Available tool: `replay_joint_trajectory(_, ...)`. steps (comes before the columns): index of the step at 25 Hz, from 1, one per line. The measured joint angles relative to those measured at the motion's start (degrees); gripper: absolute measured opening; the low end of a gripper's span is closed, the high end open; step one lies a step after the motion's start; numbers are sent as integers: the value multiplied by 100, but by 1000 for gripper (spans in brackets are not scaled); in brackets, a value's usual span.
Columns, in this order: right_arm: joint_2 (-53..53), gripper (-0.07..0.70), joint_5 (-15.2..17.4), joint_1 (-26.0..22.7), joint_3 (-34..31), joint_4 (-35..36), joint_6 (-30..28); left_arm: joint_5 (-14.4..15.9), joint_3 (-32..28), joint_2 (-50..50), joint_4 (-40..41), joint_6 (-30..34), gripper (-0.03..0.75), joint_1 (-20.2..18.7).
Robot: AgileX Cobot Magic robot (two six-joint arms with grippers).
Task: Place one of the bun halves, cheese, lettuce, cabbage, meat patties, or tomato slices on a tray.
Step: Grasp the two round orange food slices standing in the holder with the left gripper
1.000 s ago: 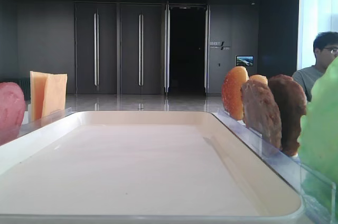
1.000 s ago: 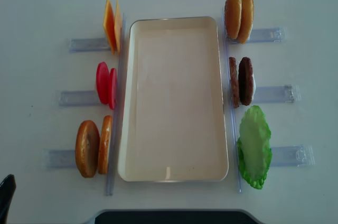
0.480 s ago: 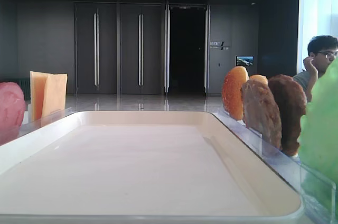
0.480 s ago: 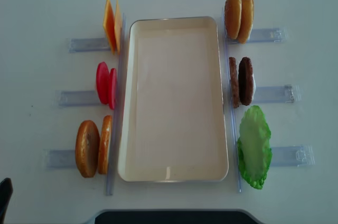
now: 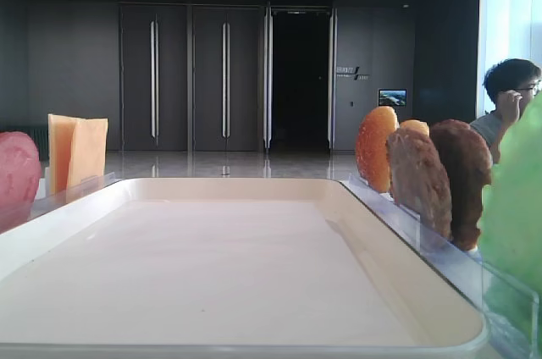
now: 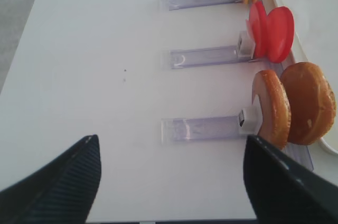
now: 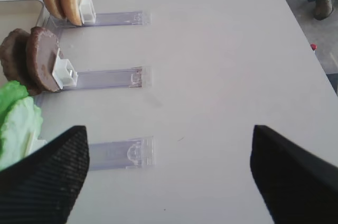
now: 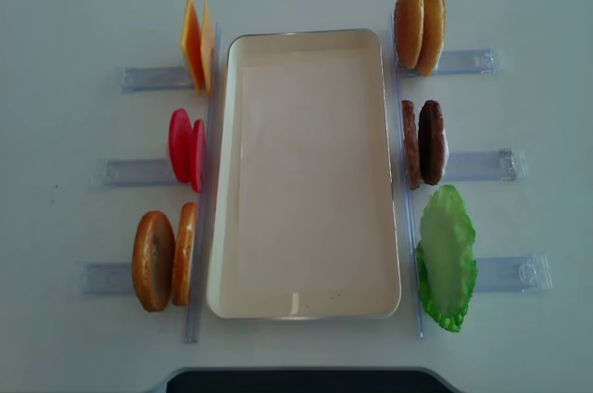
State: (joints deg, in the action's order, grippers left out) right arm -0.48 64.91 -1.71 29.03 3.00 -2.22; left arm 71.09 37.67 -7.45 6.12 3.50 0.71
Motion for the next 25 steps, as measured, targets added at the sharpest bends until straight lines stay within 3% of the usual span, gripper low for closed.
replay_joint_trajectory(6, 0, 589, 0, 0, 0, 0, 0, 0, 521, -1148, 22, -350, 643, 0)
replay_joint_trajectory(19, 0, 589, 0, 0, 0, 0, 0, 36, 2014, -3710, 190, -454, 643, 0)
replay_joint_trajectory(25, 0, 589, 0, 0, 0, 0, 0, 36, 2300, -4811, 230, -645, 643, 0)
